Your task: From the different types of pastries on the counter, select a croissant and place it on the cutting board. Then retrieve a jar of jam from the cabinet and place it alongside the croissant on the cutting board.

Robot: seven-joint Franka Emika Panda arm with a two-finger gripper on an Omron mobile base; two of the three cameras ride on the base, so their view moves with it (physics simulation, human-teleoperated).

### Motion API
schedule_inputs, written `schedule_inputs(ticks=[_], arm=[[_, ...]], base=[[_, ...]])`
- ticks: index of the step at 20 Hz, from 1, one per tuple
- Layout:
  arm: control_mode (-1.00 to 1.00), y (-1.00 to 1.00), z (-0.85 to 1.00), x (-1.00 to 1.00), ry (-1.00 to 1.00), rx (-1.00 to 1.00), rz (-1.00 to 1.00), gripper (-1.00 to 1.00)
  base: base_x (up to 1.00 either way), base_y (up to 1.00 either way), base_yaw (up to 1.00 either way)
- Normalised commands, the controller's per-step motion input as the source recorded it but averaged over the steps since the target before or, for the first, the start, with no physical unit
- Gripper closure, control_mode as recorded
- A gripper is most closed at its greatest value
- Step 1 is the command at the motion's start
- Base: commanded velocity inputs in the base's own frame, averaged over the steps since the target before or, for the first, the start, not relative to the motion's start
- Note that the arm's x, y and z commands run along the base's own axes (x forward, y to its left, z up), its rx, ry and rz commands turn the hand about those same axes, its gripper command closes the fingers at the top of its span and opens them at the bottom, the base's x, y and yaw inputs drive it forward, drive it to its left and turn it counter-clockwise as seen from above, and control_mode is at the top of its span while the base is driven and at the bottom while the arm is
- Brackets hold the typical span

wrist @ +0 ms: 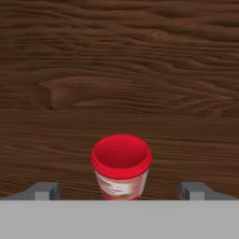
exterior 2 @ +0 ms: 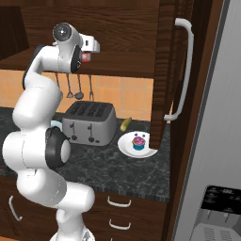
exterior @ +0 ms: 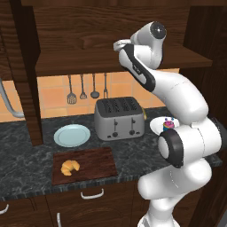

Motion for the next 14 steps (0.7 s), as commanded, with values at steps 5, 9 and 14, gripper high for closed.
schedule_inputs(ticks=[5,9,14], arm=[[-1.00,0.02,-0.02,0.39,0.02,0.00,0.02,-1.00],[-1.00,0.01,-0.12,0.34,0.04,0.00,0.02,-1.00],[-1.00,0.07,-0.25,0.30,0.06,-0.03,0.02,-1.00]], base=[[0.00,0.00,0.00],[0.00,0.00,0.00],[0.00,0.00,0.00]])
